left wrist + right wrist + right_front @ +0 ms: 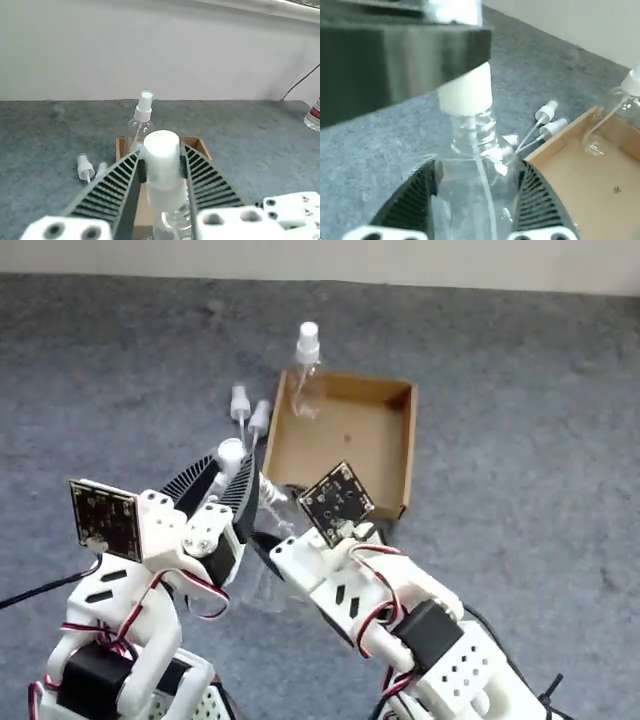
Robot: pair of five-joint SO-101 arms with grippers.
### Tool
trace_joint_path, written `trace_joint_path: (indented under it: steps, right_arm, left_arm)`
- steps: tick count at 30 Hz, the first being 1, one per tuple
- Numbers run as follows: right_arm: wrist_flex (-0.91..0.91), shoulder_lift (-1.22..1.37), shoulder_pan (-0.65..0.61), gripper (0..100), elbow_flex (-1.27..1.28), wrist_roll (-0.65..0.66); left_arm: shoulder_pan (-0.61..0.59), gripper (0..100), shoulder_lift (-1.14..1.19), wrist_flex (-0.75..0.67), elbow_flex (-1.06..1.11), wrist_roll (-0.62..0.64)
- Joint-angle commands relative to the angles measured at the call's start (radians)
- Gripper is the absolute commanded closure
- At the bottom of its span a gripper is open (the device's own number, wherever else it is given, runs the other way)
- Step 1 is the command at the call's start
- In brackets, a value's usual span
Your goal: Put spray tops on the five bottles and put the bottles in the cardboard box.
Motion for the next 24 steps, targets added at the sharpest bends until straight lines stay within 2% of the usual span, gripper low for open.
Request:
trace_joint_path:
  steps: [1,17,24]
  right_arm:
    - [-0.056,-0.059,0.038,99.5,-0.033,-0.015]
    - [-0.053,-0.062,-0.005,99.5,-0.033,-0.014]
    - [-0.054,-0.061,-0.004,99.5,-0.031,-0.014]
  left_arm:
    - [0.062,100,0.001,0.002,0.016,0.0]
    - [0.091,100,0.01,-0.081,0.085,-0.002]
    - [0.189,100,0.01,-0.077,0.084,-0.002]
